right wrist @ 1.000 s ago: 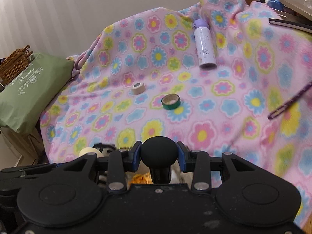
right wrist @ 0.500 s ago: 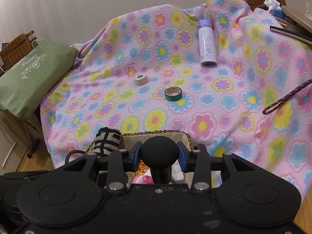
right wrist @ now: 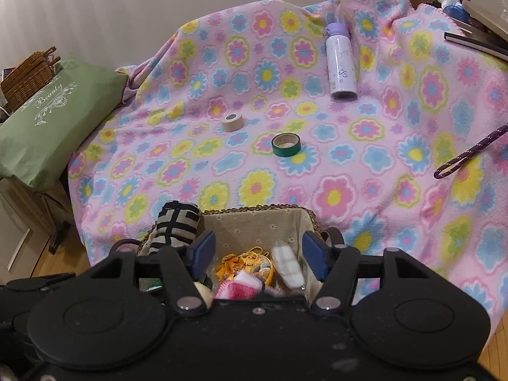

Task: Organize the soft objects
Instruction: 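Open both tools to drop the sponge stick and black item into the basket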

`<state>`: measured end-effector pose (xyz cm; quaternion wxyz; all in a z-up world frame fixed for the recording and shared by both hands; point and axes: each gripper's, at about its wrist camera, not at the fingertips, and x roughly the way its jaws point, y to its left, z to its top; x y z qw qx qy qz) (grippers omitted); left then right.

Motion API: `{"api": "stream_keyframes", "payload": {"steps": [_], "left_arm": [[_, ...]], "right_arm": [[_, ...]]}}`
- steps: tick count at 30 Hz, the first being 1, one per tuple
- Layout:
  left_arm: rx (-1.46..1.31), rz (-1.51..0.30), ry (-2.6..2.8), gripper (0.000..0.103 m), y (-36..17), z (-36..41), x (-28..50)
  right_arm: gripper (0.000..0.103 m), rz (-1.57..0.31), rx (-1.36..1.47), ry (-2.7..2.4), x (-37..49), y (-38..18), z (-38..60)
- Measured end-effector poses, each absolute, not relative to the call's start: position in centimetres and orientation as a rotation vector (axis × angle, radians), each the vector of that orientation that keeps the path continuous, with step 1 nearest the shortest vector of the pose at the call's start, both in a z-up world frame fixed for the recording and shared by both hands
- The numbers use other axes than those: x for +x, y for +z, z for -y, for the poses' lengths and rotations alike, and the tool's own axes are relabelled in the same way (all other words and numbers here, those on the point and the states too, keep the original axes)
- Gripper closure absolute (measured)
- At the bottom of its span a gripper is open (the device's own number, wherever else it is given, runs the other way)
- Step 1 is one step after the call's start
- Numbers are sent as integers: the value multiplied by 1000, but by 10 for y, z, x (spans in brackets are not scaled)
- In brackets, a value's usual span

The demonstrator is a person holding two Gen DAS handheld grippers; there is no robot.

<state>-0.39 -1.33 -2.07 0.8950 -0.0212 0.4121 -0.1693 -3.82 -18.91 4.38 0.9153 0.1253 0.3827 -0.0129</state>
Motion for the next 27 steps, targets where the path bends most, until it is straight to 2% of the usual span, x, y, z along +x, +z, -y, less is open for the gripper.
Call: {"api": "stream_keyframes", "payload": {"steps": [24, 27], "left_arm": [[2, -877, -243, 40, -19, 10, -2], [8, -870, -238, 39, -18, 11, -3]], "right_arm": [[42, -790, 257, -47, -40, 43, 193], [40, -788, 256, -47, -40, 43, 194]]}}
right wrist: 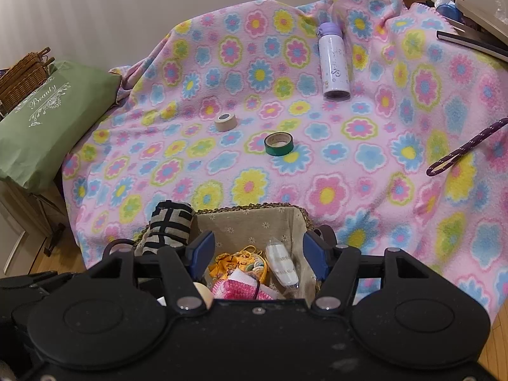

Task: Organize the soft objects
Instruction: 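Open both tools to drop the sponge stick and black item into the basket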

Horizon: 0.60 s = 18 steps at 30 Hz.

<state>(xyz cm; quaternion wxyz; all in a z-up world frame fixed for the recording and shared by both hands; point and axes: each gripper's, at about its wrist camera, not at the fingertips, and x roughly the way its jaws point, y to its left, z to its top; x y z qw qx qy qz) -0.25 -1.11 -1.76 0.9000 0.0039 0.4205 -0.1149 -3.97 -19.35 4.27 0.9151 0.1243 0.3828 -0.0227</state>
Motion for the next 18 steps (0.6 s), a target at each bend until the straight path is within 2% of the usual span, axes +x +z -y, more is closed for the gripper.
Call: {"api": "stream_keyframes", "payload": {"steps": [10, 12, 14, 18], "left_arm": [[15, -855, -232, 39, -14, 10, -3], [14, -850, -237, 39, -13, 9, -2], [17, -841, -236, 39, -12, 8, -2], [24, -812, -231, 39, -4, 5, -1]], "right_arm": [[28, -770, 247, -52, -41, 45, 196], [22, -761, 232, -56, -41, 46, 195], [20, -742, 179, -72, -42, 47, 193], [6, -702, 108, -79, -44, 52, 190]]}}
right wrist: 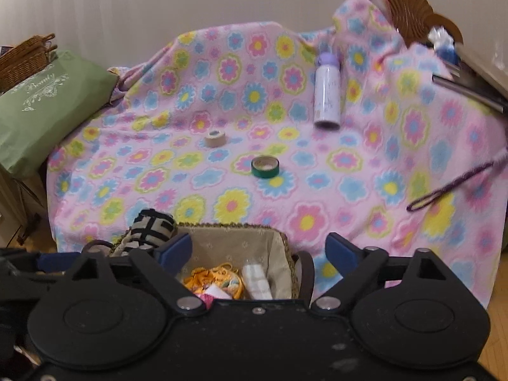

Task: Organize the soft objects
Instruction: 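Open both tools to drop the sponge stick and black item into the basket, then move both tools back toward the beige and green tape rolls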

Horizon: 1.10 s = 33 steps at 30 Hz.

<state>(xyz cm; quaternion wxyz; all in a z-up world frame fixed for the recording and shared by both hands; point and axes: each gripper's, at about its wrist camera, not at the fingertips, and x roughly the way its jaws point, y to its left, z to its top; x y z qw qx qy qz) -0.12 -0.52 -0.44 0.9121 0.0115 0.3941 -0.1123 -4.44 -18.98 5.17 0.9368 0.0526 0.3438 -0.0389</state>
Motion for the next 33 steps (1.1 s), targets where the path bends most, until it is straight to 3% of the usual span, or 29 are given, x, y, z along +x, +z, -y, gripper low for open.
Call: {"api": "stream_keyframes", "payload": {"steps": [2, 8, 10, 12, 16, 25, 33], "left_arm": [[18, -799, -228, 39, 0, 3, 2], [25, -734, -220, 37, 19, -7, 18], [42, -694, -206, 21, 27, -10, 27], [61, -650, -194, 15, 33, -11, 36], [98, -600, -186, 13, 40, -10, 59], [24, -672, -180, 5, 27, -11, 129], [95, -719, -149, 4, 0, 3, 174]], "right_arm": [[0, -684, 116, -62, -44, 55, 193], [0, -599, 101, -31, -31, 73, 201], [0, -595, 84, -26, -21, 76, 204], [0, -601, 63, -38, -8, 75, 207], [0, -622, 25, -77, 19, 66, 213], [0, -731, -50, -44, 81, 31, 216], [0, -716, -143, -16, 125, 9, 209]]}}
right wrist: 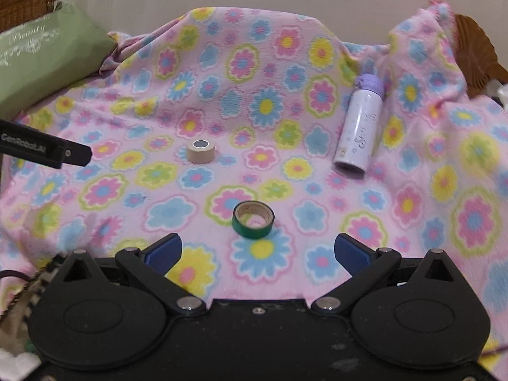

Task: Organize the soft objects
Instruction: 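Move both tools back toward the beige and green tape rolls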

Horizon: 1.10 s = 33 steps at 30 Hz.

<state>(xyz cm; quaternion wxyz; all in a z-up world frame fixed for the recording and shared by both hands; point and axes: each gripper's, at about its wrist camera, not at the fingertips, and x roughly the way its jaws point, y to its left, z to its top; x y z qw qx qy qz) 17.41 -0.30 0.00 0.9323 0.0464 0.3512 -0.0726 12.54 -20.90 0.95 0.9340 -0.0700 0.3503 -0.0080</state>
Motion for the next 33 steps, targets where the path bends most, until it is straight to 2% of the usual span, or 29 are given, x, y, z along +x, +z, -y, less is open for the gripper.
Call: {"api": "stream_keyframes", "payload": {"steps": [7, 12, 13, 17, 26, 33], "left_arm": [[182, -739, -158, 4, -21, 24, 206], [234, -745, -199, 4, -36, 41, 225], [240, -747, -205, 4, -39, 43, 229], [247, -766, -235, 4, -53, 50, 246], [223, -796, -315, 5, -78, 57, 278], [175, -813, -332, 5, -91, 59, 297]], "right_arm": [[3, -749, -179, -2, 164, -13, 208], [29, -799, -171, 39, 189, -35, 213], [32, -808, -167, 42, 193, -38, 214], [57, -868, -82, 107, 211, -50, 226], [58, -910, -32, 151, 242, -58, 241], [58, -889, -98, 139, 274, -56, 240]]}}
